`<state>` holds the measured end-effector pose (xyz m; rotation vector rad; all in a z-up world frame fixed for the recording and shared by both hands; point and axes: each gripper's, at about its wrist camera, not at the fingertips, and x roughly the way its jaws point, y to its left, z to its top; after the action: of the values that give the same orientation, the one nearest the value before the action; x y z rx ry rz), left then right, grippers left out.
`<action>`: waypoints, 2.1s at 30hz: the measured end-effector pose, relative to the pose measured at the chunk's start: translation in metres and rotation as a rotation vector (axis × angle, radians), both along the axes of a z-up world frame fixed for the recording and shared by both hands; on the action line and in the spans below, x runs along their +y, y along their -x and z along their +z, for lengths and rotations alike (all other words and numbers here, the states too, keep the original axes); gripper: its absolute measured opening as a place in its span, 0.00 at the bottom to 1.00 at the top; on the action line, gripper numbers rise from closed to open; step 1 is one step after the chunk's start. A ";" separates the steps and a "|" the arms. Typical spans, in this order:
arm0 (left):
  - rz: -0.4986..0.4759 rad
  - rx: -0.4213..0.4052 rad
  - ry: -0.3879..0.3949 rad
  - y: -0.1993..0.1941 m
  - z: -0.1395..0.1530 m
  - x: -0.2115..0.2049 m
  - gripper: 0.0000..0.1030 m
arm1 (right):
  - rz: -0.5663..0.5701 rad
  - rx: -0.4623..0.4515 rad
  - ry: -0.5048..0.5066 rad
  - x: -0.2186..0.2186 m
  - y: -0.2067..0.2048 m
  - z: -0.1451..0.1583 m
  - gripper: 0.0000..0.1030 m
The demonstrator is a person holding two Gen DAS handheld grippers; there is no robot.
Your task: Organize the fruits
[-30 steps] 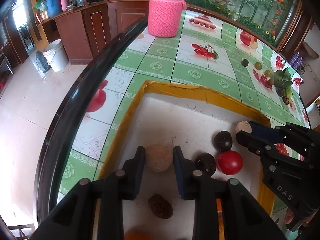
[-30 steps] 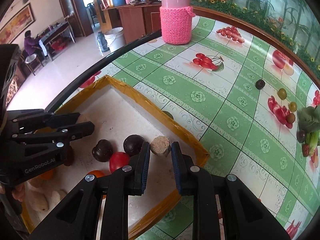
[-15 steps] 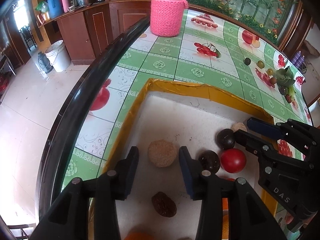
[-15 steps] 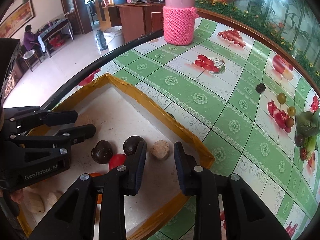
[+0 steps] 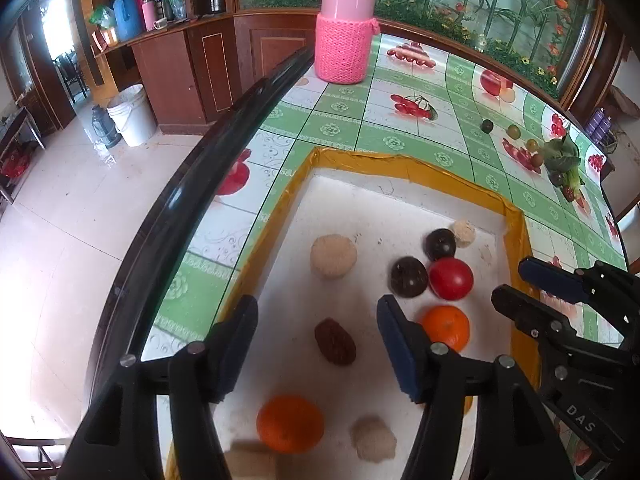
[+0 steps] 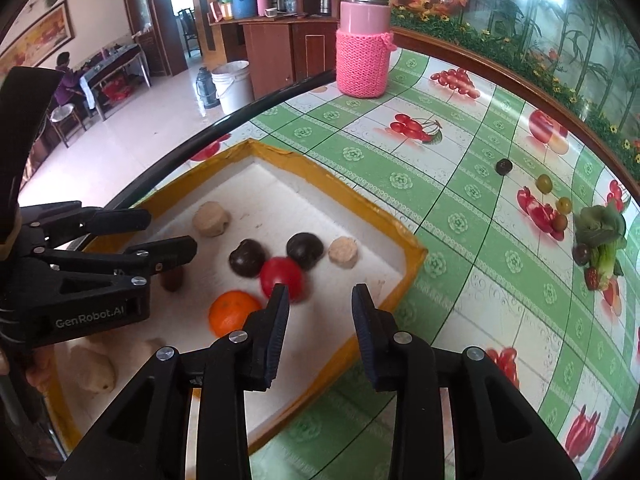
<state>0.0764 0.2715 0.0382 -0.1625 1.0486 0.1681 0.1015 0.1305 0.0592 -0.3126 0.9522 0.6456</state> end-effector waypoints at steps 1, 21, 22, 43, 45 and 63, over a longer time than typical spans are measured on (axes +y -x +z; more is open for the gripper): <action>0.001 -0.002 -0.006 0.003 0.002 -0.001 0.67 | 0.000 0.003 -0.008 -0.002 0.005 0.002 0.31; 0.107 -0.059 -0.010 0.098 0.023 -0.025 0.87 | 0.016 0.043 -0.099 -0.043 0.122 0.012 0.45; 0.111 -0.058 -0.018 0.102 0.023 -0.028 0.87 | 0.014 0.042 -0.107 -0.045 0.129 0.012 0.46; 0.256 -0.192 -0.104 0.183 0.043 -0.043 0.90 | 0.109 -0.042 -0.140 -0.068 0.228 0.010 0.65; 0.256 -0.206 -0.097 0.184 0.042 -0.040 0.92 | 0.070 -0.056 -0.127 -0.070 0.224 0.011 0.65; 0.140 -0.231 -0.098 0.197 0.033 -0.040 0.99 | -0.226 -0.104 -0.103 -0.091 0.205 0.020 0.82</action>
<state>-0.1209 0.2316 0.0710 -0.1623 0.7973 0.3197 -0.1036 0.0398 0.0790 -0.1425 0.8372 0.4651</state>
